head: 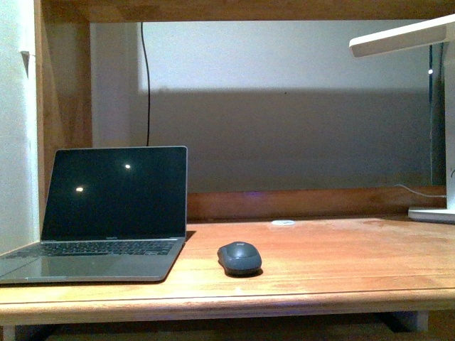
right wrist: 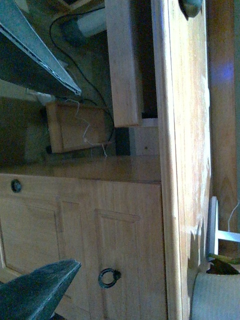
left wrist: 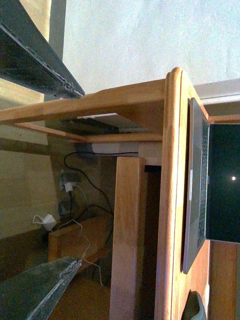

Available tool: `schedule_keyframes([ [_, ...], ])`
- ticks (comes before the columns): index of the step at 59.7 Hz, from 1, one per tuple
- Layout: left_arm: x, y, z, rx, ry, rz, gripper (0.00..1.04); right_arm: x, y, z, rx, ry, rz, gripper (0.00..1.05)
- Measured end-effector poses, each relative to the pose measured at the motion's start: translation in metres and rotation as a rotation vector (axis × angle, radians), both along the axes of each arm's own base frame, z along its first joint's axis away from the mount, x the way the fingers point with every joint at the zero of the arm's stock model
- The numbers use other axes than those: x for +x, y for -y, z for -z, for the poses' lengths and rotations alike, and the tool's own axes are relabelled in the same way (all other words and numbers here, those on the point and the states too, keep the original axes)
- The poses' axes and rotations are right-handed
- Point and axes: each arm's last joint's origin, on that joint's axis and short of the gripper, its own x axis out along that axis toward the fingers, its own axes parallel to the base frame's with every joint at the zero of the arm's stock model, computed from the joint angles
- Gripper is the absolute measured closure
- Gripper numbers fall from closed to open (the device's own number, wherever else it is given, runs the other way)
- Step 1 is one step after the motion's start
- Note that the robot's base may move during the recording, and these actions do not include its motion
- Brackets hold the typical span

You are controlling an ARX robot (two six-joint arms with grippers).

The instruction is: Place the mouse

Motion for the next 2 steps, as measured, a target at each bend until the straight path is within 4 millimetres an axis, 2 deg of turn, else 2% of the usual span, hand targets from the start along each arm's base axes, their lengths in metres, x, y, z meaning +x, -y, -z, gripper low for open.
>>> schedule_keyframes([
  [2,0.0000,0.0000,0.0000,0.000,0.000,0.000,0.08,0.0000,0.0000,0.0000,0.000,0.000,0.000,0.07],
])
